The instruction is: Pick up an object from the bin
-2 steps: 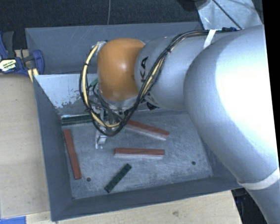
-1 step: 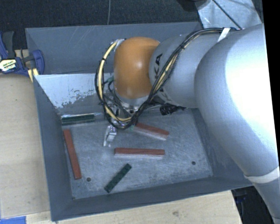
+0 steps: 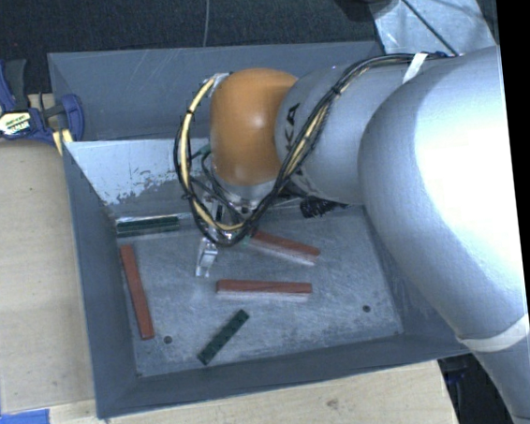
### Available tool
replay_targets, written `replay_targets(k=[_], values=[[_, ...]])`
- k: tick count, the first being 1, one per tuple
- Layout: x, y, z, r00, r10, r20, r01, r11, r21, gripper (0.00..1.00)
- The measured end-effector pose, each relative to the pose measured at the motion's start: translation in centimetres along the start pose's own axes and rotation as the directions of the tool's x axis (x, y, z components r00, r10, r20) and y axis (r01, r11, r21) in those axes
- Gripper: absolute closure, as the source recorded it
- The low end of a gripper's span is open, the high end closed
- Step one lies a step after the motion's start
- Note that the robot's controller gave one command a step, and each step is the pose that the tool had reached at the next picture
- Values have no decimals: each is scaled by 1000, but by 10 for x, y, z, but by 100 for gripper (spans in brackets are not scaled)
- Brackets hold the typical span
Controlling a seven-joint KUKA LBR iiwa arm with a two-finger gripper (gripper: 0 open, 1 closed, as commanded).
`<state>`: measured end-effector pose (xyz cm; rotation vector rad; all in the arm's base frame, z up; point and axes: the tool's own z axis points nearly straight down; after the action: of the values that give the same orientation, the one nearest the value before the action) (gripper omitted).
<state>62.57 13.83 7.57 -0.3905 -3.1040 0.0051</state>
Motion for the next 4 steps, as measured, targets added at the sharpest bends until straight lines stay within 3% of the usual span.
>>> replay_targets(k=[1, 3, 4], values=[[-21, -74, -3, 969, 244, 27, -244, 970, -21, 100], [-20, -75, -5, 969, 245, 24, -244, 969, -19, 100], [-18, -76, -17, 970, 244, 12, -244, 970, -9, 100]])
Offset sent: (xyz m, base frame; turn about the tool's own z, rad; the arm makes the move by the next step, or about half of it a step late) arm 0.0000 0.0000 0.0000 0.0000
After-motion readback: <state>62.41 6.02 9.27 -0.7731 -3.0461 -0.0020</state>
